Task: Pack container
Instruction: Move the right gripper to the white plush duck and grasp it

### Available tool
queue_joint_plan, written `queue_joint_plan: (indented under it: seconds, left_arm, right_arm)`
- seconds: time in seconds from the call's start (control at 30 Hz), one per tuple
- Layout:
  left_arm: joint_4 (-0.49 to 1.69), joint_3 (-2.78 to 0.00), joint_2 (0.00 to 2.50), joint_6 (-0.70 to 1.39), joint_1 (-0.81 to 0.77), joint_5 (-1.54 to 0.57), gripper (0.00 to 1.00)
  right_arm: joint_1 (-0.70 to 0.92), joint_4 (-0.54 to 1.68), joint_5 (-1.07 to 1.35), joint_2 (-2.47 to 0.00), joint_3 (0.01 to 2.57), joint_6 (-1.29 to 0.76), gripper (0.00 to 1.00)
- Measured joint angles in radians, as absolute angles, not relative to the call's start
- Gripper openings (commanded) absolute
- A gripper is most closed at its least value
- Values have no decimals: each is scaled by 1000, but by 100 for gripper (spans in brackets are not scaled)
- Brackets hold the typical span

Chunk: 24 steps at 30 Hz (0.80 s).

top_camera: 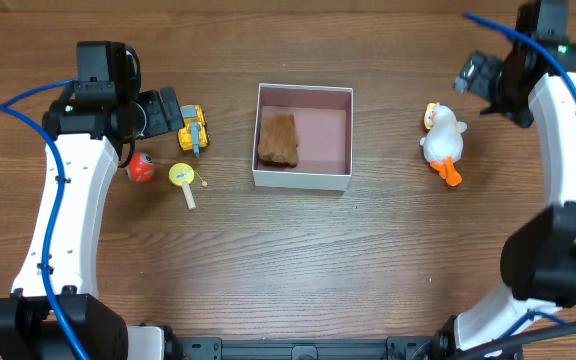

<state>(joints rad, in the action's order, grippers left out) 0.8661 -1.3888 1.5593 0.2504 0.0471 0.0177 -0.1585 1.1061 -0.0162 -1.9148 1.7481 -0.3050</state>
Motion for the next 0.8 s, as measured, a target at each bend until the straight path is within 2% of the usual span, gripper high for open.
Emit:
queue_joint_plan:
  seconds: [0.13, 0.2, 0.23, 0.4, 0.43, 0.7, 0.8]
  left_arm:
    - [866, -1389, 1559, 250, 47, 18, 100]
    - [866, -1389, 1559, 250, 47, 18, 100]
    - [866, -1389, 1559, 250, 47, 18, 100]
    - [866, -1389, 1559, 250, 47, 18, 100]
    - [866, -1389, 1559, 250, 47, 18, 100]
    - [866, -1389, 1559, 250, 47, 18, 100]
    - [866, -1389, 1559, 250, 47, 18, 100]
  right_arm:
    - [-171, 1049, 76, -2002, 1645, -247, 98]
    - [-161, 1041, 97, -2030, 1624, -232, 92]
    - [-157, 1034, 105, -2040, 1620, -226, 86]
    - [-154, 1017, 125, -2088, 1602, -215, 31]
    - [-154, 1016, 126, -2091, 1597, -213, 6]
    - [-150, 1082, 130, -2074, 1597, -233, 4]
    - [-112, 1088, 127, -1964, 1597, -257, 4]
